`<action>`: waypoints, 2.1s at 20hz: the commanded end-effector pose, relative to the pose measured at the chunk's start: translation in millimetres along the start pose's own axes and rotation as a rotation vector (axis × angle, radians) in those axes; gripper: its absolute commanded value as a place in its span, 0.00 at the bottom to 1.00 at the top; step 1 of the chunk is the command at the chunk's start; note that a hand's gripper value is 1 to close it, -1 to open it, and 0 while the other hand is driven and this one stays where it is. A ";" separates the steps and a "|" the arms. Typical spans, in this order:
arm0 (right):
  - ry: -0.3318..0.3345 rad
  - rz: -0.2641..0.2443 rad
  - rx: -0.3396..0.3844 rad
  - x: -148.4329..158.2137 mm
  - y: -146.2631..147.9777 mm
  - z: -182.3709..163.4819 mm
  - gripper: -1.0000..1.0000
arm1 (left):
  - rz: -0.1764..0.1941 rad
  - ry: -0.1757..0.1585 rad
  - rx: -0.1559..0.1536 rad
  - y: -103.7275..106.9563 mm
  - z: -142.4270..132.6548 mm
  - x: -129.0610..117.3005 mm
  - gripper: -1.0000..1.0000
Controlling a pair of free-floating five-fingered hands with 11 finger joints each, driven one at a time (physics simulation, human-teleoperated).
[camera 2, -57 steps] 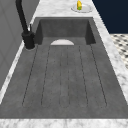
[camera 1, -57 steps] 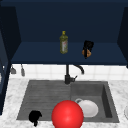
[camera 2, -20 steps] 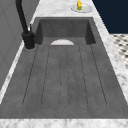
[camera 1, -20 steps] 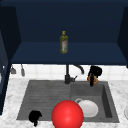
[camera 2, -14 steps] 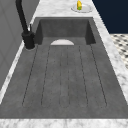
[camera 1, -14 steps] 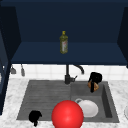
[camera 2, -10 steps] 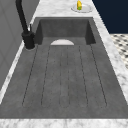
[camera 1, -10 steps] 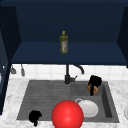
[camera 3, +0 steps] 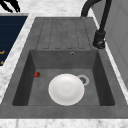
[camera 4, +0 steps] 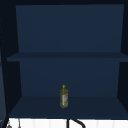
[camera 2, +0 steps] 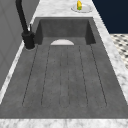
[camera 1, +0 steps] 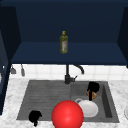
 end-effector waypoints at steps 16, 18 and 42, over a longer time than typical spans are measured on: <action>-0.059 0.104 -0.003 -2.4 126.2 -137.4 1.00 | 0.000 0.000 0.000 0.0 0.0 0.0 0.50; -0.058 0.103 -0.003 -4.4 139.3 -152.2 1.00 | 0.000 0.000 0.000 0.0 0.0 0.0 0.50; -0.081 0.040 -0.071 -42.9 286.5 -269.9 1.00 | 0.000 0.000 0.000 0.0 0.0 0.0 0.50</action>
